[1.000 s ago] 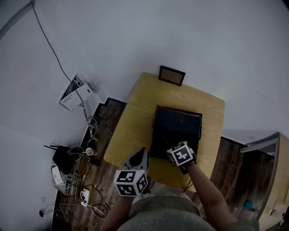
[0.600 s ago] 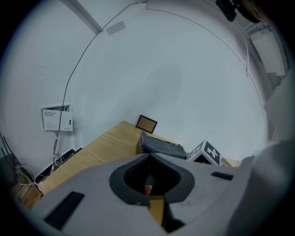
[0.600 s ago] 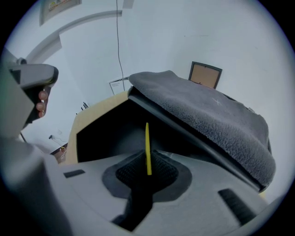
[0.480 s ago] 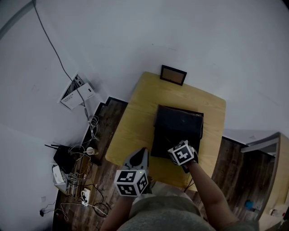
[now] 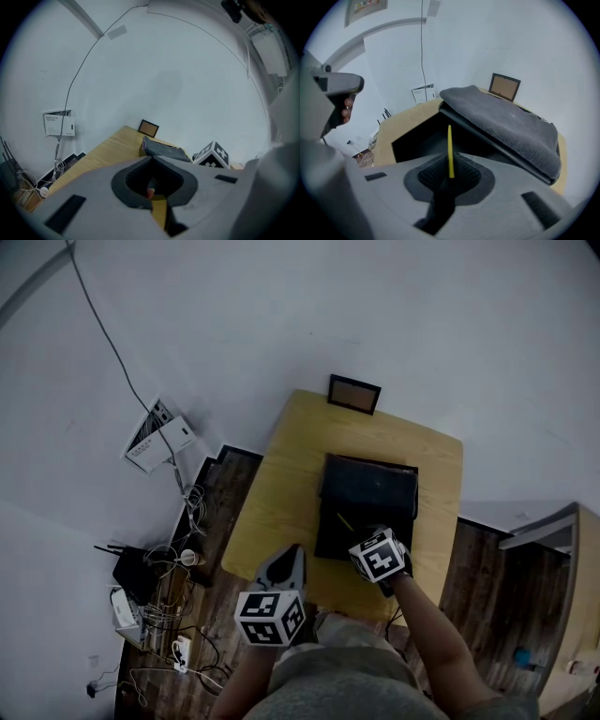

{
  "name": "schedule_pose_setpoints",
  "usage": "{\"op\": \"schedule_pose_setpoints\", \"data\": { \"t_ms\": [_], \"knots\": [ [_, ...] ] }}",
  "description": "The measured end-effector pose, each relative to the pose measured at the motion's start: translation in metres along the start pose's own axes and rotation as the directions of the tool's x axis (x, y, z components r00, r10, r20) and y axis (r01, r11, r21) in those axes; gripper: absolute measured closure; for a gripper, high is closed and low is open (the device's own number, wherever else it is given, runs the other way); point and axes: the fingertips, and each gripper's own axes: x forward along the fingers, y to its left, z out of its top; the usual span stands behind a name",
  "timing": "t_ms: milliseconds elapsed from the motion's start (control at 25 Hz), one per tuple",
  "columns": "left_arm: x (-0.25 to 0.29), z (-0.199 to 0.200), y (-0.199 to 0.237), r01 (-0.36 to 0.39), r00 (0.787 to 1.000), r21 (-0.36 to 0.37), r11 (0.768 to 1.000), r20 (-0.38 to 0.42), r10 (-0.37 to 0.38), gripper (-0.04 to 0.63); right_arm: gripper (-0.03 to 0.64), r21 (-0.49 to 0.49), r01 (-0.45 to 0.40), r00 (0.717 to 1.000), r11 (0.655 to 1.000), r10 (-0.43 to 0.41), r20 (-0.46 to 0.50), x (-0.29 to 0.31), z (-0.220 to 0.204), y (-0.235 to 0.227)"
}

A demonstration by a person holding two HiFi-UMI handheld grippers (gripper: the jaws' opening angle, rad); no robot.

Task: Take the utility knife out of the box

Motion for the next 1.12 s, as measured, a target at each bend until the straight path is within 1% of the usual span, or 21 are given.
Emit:
{"op": "schedule_pose_setpoints", "data": {
  "t_ms": [120,320,600,800,1120],
  "knots": [
    [-0.009,0.000,-0.002,0.009,1.000,0.004,1.000,0.006,-0.009,0.592,0.581,0.008,0.019,1.000,1.000,-0.019,0.016,-0.013,0.001,0.005],
    [-0.026,0.001,-0.006,0.033,0.999,0.019,0.999,0.019,-0.034,0.591,0.581,0.048,0.065,0.995,0.997,-0.068,0.074,-0.038,0.007,0.011],
    [-0.053,-0.004,-0.013,0.073,0.997,0.040,0.997,0.026,-0.074,0.592,0.581,0.098,0.100,0.981,0.990,-0.115,0.155,-0.080,0.011,0.039],
    [-0.074,-0.013,-0.020,0.102,0.994,0.060,0.993,0.022,-0.104,0.591,0.581,0.159,0.117,0.960,0.980,-0.153,0.236,-0.113,0.008,0.061],
    [-0.114,-0.032,-0.029,0.142,0.989,0.091,0.986,0.021,-0.145,0.591,0.581,0.236,0.116,0.911,0.965,-0.198,0.362,-0.164,0.000,0.107]
  ]
}}
